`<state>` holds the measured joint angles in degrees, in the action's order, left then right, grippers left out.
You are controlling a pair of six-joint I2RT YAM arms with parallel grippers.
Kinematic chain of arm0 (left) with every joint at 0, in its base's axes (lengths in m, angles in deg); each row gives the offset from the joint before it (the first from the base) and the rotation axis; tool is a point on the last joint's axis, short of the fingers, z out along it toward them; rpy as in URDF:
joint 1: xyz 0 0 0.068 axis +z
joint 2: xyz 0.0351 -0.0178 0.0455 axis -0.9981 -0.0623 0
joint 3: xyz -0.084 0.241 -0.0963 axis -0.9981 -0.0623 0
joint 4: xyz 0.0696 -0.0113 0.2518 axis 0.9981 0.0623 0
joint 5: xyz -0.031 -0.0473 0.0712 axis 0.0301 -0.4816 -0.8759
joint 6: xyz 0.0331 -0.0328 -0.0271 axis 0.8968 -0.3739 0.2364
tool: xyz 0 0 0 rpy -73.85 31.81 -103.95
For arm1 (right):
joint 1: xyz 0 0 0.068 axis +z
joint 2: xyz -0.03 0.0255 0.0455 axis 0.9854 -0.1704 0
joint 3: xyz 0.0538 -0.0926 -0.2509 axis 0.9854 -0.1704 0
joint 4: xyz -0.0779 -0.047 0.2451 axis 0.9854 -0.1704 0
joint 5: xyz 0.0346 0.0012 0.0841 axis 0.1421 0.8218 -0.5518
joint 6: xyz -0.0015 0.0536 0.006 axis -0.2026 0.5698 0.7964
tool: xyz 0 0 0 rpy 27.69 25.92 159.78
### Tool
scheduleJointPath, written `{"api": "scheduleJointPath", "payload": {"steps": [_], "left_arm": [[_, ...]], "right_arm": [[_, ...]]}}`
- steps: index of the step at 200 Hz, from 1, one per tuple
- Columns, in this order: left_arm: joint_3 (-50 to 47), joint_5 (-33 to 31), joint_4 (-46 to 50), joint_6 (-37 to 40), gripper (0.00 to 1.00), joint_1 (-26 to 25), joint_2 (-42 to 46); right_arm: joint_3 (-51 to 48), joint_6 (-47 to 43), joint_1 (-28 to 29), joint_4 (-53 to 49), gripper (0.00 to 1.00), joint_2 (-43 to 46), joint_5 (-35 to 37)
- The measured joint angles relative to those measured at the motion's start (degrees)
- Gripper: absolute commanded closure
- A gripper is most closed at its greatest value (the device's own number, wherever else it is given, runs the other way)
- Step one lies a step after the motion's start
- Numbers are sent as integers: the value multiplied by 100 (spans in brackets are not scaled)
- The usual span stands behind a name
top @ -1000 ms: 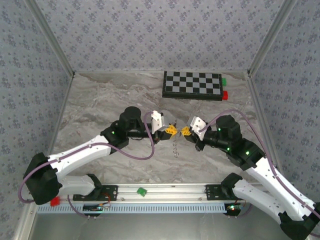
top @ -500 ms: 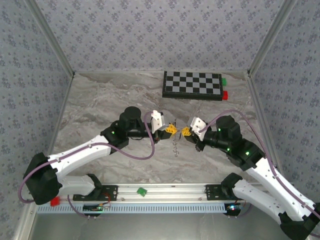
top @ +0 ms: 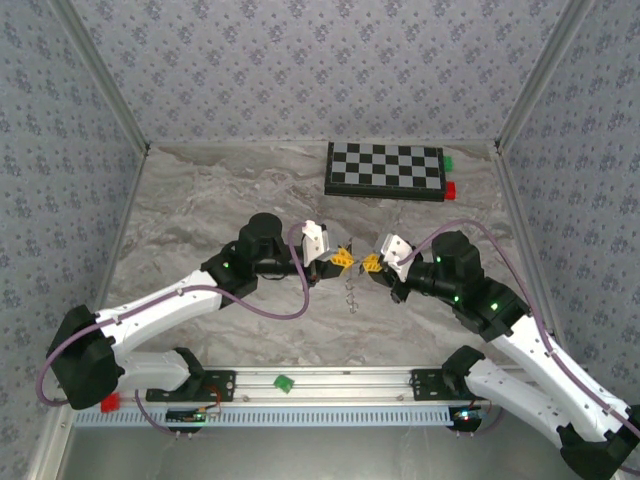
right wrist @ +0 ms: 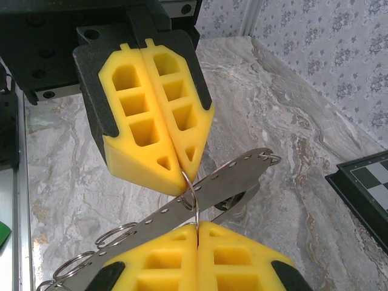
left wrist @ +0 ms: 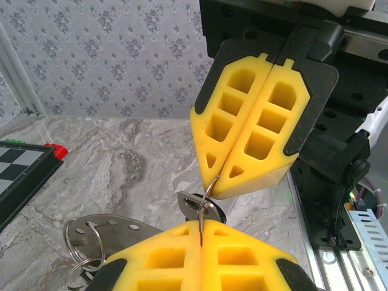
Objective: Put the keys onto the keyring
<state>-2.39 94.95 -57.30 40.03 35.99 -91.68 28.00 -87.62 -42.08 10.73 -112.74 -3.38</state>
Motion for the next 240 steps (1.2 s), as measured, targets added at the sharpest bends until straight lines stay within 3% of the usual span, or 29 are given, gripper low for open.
{"api": "scheduleJointPath", "payload": {"steps": [240], "left_arm": [[0, 79, 20, 0, 100, -22, 0]], "right_arm": [[-15, -129, 195, -2, 100, 68, 133]]}}
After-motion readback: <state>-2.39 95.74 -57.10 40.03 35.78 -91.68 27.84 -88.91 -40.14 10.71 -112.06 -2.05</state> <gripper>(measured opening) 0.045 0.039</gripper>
